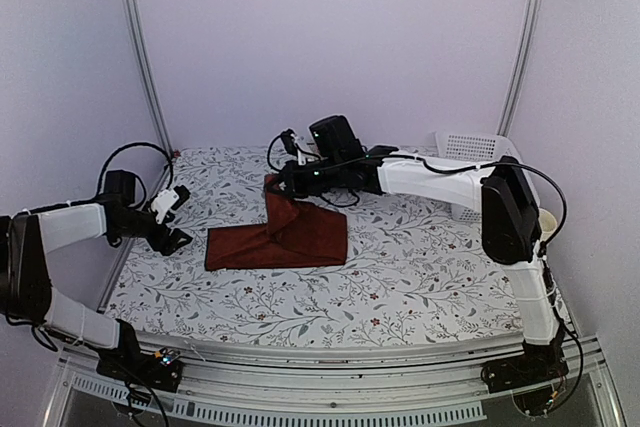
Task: Roll the towels
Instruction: Fold the towel at the center of the board.
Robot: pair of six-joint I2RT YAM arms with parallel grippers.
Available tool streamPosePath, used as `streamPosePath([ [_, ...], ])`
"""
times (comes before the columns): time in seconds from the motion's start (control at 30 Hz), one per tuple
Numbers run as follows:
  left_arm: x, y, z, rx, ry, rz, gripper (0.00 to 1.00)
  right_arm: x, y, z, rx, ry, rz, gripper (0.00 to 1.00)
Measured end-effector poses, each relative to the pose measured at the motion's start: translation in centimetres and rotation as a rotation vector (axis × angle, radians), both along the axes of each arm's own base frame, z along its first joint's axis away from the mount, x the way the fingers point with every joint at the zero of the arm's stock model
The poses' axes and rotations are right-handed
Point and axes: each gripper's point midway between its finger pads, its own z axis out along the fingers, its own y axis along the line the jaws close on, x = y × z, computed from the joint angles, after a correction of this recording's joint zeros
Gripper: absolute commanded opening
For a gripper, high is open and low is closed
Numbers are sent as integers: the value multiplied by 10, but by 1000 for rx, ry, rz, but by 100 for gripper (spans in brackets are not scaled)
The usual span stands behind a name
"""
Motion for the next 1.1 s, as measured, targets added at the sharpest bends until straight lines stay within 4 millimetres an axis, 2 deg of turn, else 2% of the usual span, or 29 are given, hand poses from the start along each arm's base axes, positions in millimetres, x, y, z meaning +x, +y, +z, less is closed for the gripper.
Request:
streamPosePath([
  [0.17, -3, -17, 0, -92, 43, -46, 85, -4, 30, -37, -12, 30, 52, 3],
  [0.27, -6, -34, 4, -201, 86, -93, 86, -8, 36, -68, -42, 73, 61, 3],
  [0.33, -7, -42, 7, -254, 107, -112, 86, -10, 37, -81, -52, 96, 63, 5],
  [0.43, -9, -50, 9, -322, 138, -123, 88, -10, 41, -91, -46, 118, 69, 17],
  [0.47, -10, -51, 9, -332, 144, -122, 89, -9, 43, -92, -38, 126, 69, 26],
  [0.57, -10, -54, 9, -362, 160, -119, 91, -11, 56, -90, 11, 133, 99, 48],
  [0.63, -11, -56, 7, -382, 176, -121, 92, -16, 66, -86, 66, 129, 148, 53],
  [0.87, -12, -64, -11, -453, 275, -138, 93, -48, 92, -62, 236, 127, 333, 63],
  [0.93, -11, -67, -10, -476, 289, -149, 96, -52, 95, -51, 269, 110, 361, 64],
  [1.1, -1, -73, 0, -535, 291, -182, 97, -53, 98, -27, 329, 68, 391, 65],
])
